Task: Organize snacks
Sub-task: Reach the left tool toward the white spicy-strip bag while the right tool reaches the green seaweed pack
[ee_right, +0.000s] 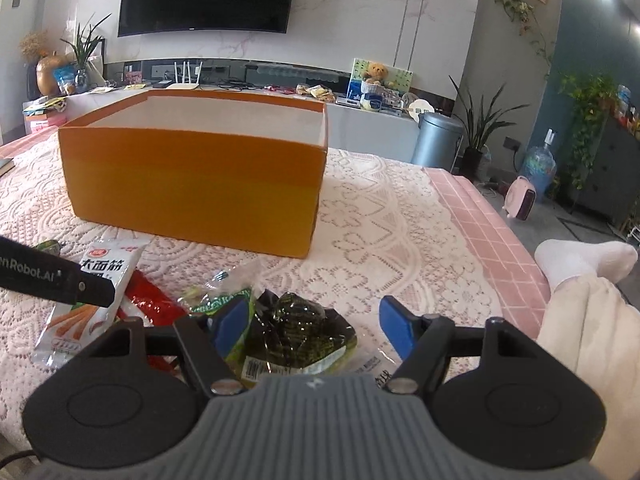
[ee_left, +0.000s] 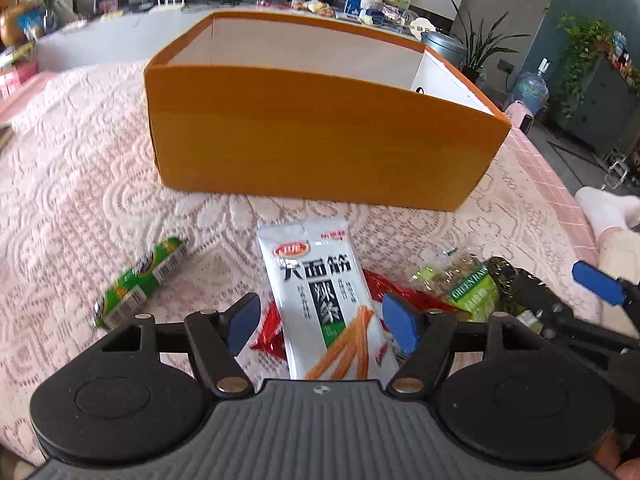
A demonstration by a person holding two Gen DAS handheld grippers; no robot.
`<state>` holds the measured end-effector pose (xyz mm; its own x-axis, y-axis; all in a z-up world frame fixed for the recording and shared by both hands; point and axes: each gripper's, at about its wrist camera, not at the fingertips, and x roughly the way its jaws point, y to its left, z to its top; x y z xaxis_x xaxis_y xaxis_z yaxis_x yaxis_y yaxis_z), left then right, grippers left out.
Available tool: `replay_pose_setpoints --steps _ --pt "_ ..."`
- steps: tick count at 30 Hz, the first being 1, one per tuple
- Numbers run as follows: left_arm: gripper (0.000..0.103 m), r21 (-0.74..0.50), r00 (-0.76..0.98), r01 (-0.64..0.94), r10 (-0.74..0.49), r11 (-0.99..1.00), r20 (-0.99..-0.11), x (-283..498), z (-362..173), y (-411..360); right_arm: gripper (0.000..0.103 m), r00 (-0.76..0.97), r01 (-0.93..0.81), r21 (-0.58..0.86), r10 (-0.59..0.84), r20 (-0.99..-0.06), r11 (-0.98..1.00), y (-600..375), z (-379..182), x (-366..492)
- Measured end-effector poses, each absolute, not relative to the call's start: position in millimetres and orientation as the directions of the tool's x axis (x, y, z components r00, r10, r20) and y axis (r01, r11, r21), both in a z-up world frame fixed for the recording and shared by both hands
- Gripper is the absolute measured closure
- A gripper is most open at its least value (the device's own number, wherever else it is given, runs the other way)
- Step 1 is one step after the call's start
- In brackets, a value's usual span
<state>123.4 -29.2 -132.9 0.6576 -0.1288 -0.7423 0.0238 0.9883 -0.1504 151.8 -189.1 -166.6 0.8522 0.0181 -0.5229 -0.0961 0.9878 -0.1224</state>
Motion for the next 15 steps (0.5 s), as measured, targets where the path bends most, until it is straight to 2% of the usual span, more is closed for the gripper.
replay_pose_setpoints --steps 7,15 --pt "0.020 -0.080 0.652 0.060 -0.100 0.995 -0.752 129.7 -140.0 -38.5 0.048 0.824 -0.083 -0.079 0.024 -0.567 0.993 -193.1 -173.0 174.0" --pt "0.020 -0.077 0.640 0.078 -0.109 0.994 -0.760 132.4 -143.2 -35.9 0.049 0.799 -0.119 -0.044 0.069 -0.597 0.992 -190.6 -178.0 187.7"
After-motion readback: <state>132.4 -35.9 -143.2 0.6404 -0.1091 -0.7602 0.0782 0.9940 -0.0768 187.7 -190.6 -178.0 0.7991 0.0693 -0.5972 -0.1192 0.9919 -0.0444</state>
